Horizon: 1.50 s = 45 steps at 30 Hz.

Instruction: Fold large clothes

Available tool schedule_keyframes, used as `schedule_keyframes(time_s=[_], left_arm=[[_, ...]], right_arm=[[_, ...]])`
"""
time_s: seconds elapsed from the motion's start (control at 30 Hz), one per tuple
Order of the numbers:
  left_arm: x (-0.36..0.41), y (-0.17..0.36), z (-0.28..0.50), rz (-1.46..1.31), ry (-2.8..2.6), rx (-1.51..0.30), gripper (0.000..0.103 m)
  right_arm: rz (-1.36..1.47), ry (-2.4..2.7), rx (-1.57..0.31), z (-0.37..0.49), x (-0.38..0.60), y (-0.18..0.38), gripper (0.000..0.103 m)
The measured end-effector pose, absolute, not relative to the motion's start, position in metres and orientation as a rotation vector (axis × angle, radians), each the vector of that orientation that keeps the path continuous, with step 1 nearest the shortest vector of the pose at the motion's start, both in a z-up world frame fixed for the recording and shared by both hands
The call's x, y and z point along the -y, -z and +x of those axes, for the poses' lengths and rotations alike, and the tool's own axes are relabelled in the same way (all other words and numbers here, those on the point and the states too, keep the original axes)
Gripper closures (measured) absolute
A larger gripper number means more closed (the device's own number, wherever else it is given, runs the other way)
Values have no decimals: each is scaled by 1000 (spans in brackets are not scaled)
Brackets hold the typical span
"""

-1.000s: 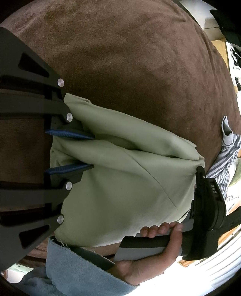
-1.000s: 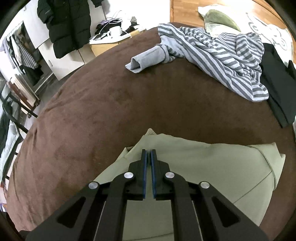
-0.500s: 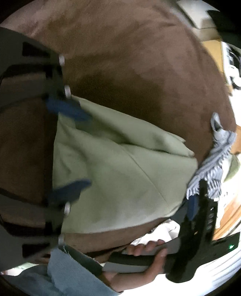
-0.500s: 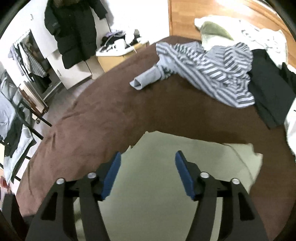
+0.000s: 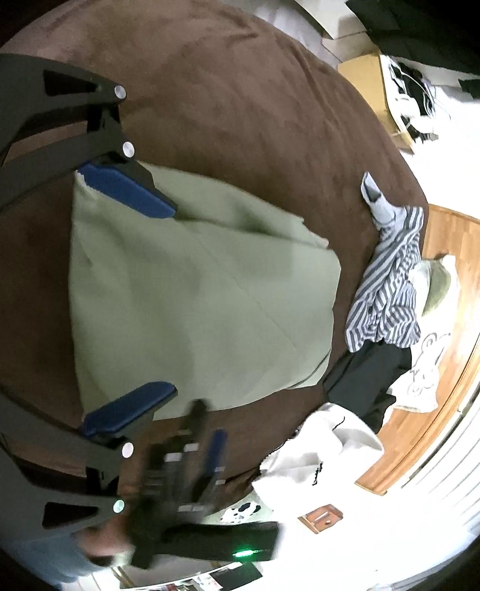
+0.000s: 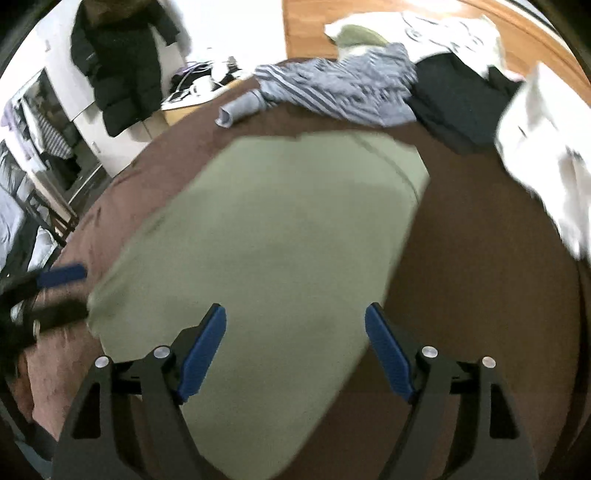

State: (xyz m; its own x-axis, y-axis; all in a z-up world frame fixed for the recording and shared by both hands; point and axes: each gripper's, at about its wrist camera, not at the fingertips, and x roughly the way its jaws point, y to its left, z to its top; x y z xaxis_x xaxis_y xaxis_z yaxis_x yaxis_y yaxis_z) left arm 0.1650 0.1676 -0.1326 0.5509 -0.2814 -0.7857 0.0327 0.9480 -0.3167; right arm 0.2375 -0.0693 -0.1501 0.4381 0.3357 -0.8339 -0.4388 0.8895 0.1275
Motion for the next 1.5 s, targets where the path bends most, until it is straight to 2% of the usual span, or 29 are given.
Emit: schedule_keyframes(time_s=[0.2, 0.3, 0.5, 0.7, 0.83, 0.93, 1.03, 1.27, 1.5], left_arm=[[-155, 177, 175, -179, 115, -1013, 15], [-155, 200, 174, -161, 105, -1040, 10], [-159, 212, 171, -184, 118, -1017, 9], [-161, 201, 170, -206, 138, -1009, 9], [-166, 158, 175, -138, 162, -937, 6], [-176, 140, 194, -131, 195, -938, 7], [-186, 141, 223, -113, 223, -980, 7], [-209, 180, 273, -235, 360, -1094, 7], [-224, 227, 292, -354, 409, -1194, 7]], right_arm=[[-87, -460, -985, 205, 86, 176, 25], [-63, -451, -1004, 207, 90, 186, 25], [45, -455, -1015, 206, 100, 199, 24], [86, -475, -1033, 211, 104, 192, 24], [100, -485, -1025, 217, 112, 178, 24], [190, -503, -1033, 230, 126, 174, 17], [311, -547, -1076, 250, 139, 180, 16], [588, -588, -1161, 291, 163, 213, 16], [620, -628, -1232, 305, 154, 236, 14]])
